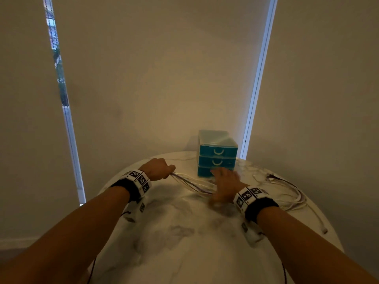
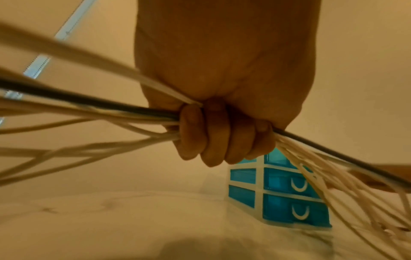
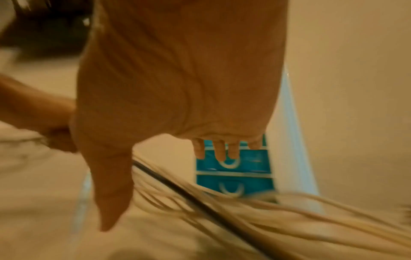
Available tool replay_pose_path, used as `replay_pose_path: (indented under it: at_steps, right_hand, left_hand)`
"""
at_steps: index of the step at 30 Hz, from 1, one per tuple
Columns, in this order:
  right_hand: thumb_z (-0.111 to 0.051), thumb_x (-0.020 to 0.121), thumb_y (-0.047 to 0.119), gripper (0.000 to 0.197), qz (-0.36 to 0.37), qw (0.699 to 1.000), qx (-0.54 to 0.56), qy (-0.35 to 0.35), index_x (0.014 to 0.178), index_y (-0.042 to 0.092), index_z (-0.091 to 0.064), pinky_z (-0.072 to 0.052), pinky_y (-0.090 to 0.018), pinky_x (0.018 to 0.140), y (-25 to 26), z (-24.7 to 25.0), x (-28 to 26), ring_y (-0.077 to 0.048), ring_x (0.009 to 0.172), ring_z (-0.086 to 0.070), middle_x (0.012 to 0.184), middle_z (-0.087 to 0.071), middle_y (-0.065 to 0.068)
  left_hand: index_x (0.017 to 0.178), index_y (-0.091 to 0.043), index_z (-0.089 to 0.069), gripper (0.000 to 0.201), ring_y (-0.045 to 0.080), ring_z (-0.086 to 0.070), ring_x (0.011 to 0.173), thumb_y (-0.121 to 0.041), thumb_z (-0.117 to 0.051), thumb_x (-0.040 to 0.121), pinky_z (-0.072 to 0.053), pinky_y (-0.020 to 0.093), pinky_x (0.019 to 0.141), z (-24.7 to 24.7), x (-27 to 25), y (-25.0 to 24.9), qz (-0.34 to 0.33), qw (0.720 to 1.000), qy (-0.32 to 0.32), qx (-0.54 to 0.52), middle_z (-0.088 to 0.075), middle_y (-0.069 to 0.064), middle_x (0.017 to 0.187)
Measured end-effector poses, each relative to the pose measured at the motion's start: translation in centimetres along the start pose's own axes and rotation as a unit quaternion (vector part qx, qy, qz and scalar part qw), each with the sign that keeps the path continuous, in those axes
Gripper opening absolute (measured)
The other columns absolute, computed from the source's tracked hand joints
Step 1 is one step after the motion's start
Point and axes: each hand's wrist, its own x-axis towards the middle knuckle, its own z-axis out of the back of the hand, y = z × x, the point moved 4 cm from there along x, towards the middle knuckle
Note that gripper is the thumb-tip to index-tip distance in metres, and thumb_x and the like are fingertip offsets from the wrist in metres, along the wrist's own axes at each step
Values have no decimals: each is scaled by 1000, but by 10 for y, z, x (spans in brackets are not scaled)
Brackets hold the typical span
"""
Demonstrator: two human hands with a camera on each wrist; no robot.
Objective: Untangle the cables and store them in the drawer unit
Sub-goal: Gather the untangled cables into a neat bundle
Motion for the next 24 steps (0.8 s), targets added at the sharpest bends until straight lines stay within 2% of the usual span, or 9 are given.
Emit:
replay_pose_path:
  at_steps: [2, 3, 6, 10, 13, 17, 18, 21, 24]
  right_hand:
    - [-82, 71, 75, 131, 78, 992, 94, -26, 168, 21, -13, -13, -56, 131, 52, 12, -3, -36, 159, -19, 173, -20, -9]
    - [-78, 77, 74, 121, 96, 985, 133, -43, 167, 20, -19, -20, -54, 130, 72, 12, 0, -34, 157, -26, 172, -26, -10]
    - [-55, 104, 57, 54, 80, 975, 203, -39, 138, 15, -59, -51, -49, 108, 99, 6, 10, -32, 121, -64, 135, -67, -13]
    - [-56, 103, 55, 47, 84, 976, 201, -28, 93, 14, -75, -56, -44, 91, 86, 23, 13, -27, 92, -69, 98, -75, -8]
    - [-63, 98, 57, 43, 81, 971, 219, -46, 80, 19, -74, -49, -33, 72, 57, 49, 10, -15, 72, -61, 78, -66, 1]
    - [-53, 110, 41, 41, 93, 971, 221, -20, 70, 35, -55, -34, -27, 61, 28, 65, 6, -18, 63, -44, 70, -48, -2]
    - [-57, 109, 36, 43, 80, 957, 279, -8, 66, 33, -52, -30, -26, 57, 24, 65, 7, -17, 58, -39, 66, -45, -1]
    - [-62, 101, 37, 39, 11, 855, 518, 35, 65, 23, -57, -19, -30, 52, 12, 60, 9, -12, 51, -25, 59, -36, 3]
    - [-55, 107, 45, 46, 19, 858, 511, 44, 70, 19, -58, -18, -30, 52, 9, 59, 10, -12, 48, -25, 58, -36, 3]
  left_hand:
    - [67, -16, -48, 48, 23, -50, 71, -28, -38, 112, -39, 31, 67, 0, -1, -12, -12, 1000, -10, -10, -53, 9, 80]
    - [64, -16, -47, 50, 21, -47, 64, -27, -39, 112, -38, 30, 60, 1, -2, -18, -19, 999, -21, -22, -51, 7, 74]
    - [62, -14, -53, 53, 15, -43, 54, -32, -41, 111, -33, 25, 50, 7, -5, -17, -19, 995, -46, -82, -51, 2, 64]
    - [69, -16, -62, 75, 16, -43, 49, -81, -38, 98, -39, 25, 50, 7, -15, 7, -5, 980, 14, -197, -53, -1, 58]
    - [73, -19, -62, 85, 17, -43, 51, -99, -33, 80, -41, 28, 55, 14, -22, 33, -1, 982, 40, -182, -55, -2, 61]
    - [79, -19, -66, 77, 14, -42, 57, -91, -39, 85, -43, 28, 59, 27, -32, 67, -31, 971, 54, -231, -51, -4, 66]
    - [80, -19, -65, 76, 15, -43, 59, -89, -39, 86, -43, 27, 60, 30, -32, 69, -41, 971, 54, -231, -52, -3, 67]
    - [81, -22, -68, 79, 17, -49, 65, -97, -45, 78, -49, 33, 65, 35, -25, 73, -51, 971, 50, -230, -56, -4, 70]
    - [87, -31, -68, 58, 15, -59, 66, -88, -55, 84, -55, 33, 67, 36, -21, 71, -107, 985, 34, -132, -63, -4, 75]
